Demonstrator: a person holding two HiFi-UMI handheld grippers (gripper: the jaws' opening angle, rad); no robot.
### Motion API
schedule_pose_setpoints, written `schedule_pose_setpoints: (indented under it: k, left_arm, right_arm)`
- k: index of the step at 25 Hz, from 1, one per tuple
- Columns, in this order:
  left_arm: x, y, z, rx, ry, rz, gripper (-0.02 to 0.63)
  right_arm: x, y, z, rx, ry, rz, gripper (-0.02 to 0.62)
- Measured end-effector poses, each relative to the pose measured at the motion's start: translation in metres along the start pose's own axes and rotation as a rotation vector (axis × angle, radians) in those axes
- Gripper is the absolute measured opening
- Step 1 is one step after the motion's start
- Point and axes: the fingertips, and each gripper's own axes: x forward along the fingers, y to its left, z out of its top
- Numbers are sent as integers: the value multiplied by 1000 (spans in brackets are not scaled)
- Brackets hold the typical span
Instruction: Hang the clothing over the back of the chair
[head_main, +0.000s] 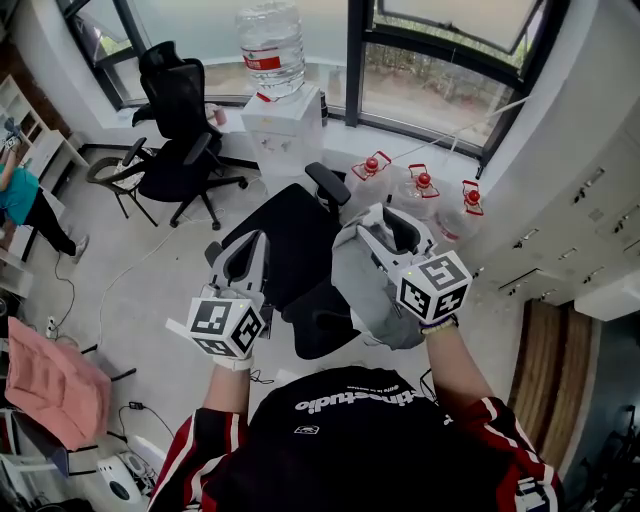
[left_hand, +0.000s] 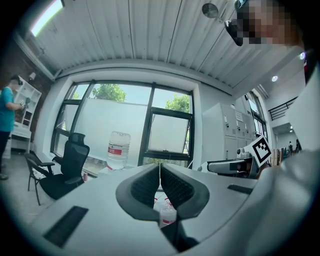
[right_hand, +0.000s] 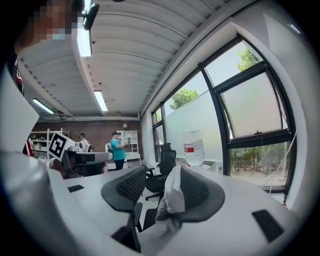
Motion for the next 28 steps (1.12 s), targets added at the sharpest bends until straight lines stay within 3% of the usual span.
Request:
schedule_pose_setpoints:
  k: [16,28]
  left_arm:
    - [-5,-16,-2,-5,2,-24,25]
    - [-4,-25,-1,-10,-2,-38,26]
  right_arm:
    - [-31,-24,-8,13,41,-179,218]
    - [-42,-5,14,-6,-83,-113,176]
